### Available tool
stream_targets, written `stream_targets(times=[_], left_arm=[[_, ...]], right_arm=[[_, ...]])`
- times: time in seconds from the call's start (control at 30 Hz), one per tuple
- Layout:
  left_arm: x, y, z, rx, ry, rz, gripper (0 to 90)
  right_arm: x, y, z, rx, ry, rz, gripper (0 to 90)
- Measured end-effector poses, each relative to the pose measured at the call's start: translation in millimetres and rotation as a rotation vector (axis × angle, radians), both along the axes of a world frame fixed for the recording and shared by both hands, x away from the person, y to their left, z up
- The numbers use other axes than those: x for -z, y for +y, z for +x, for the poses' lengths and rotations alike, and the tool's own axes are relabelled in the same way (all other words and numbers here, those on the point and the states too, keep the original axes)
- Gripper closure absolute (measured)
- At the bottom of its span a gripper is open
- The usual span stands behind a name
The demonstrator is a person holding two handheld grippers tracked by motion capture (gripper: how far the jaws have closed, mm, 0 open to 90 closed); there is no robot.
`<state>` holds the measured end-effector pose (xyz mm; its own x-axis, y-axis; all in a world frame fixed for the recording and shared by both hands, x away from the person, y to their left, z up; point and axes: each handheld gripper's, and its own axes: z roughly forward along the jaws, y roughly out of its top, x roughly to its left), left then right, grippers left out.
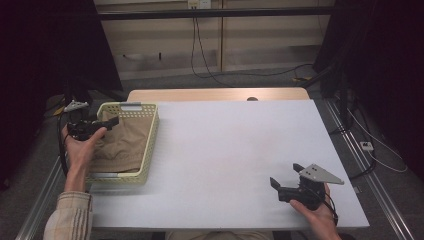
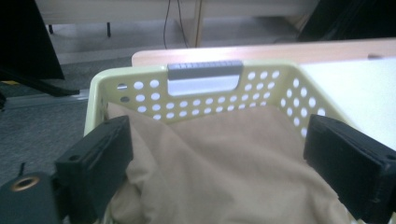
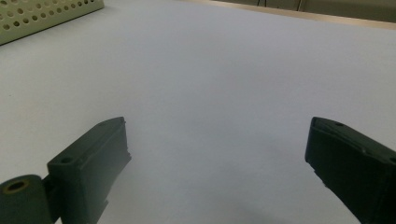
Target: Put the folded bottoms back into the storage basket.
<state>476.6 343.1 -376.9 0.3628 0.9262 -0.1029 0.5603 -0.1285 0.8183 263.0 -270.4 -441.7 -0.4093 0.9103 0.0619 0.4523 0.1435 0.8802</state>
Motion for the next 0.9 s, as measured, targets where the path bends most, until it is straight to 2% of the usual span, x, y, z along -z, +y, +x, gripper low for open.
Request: stream_targets(times=[0.03,0.1,0.13,0.2,0.33,0.4,0.47,0.5,0.63,0.77,0.8,0.9], left_arm=[[-0.4,-0.5,-0.8,0.005,0.004,0.006,5.6],[-1.2,-2.0,-3.3,0.047,0.016,0.024,5.7],[-1.8,-3.5,-4.6,0.06,0.009,0.041,5.3],[-4.9,-7.9,-9.2,0.043,-0.018,0.077,7.6],[-6.0,-10.5,-13.1,0.045,-0.019,0.082,6.3],[-8.3,-10.7,-15.8,0.048,-0.022,0.077,7.2],[-11.2,-8.4,-18.7,0.047,-0.025,0.051,7.2],[-12.4,-7.5,-20.3,0.041,-0.036,0.044,7.1],[-15.8,-2.7,-27.9,0.029,-0.076,0.061,5.3],[-15.7,6.3,-38.9,0.022,-0.127,0.012,4.3],[-15.5,7.4,-41.3,0.019,-0.135,0.015,4.1],[-14.2,7.9,-46.5,0.04,-0.121,0.03,4.4]], right_arm=[[0.0,-0.1,0.0,0.001,-0.001,0.0,6.0],[-0.2,0.0,0.0,0.0,-0.001,0.001,6.0],[-0.2,-0.1,0.2,-0.001,-0.003,0.0,6.0],[-0.3,0.0,0.2,-0.001,-0.003,0.001,6.0],[-0.4,-0.2,0.0,0.002,-0.004,-0.001,6.0],[-0.6,-0.4,-0.3,0.005,-0.005,-0.002,6.1],[-0.7,-0.5,-0.5,0.006,-0.005,-0.001,6.1],[-0.7,-0.5,-0.5,0.006,-0.006,-0.002,6.1],[-0.5,-0.3,-0.2,0.006,-0.003,-0.001,6.2],[-0.6,-0.5,-0.4,0.008,-0.004,0.0,6.2],[-0.7,-0.5,-0.4,0.008,-0.004,0.0,6.2],[-0.5,-0.4,-0.2,0.006,-0.006,-0.002,6.3]])
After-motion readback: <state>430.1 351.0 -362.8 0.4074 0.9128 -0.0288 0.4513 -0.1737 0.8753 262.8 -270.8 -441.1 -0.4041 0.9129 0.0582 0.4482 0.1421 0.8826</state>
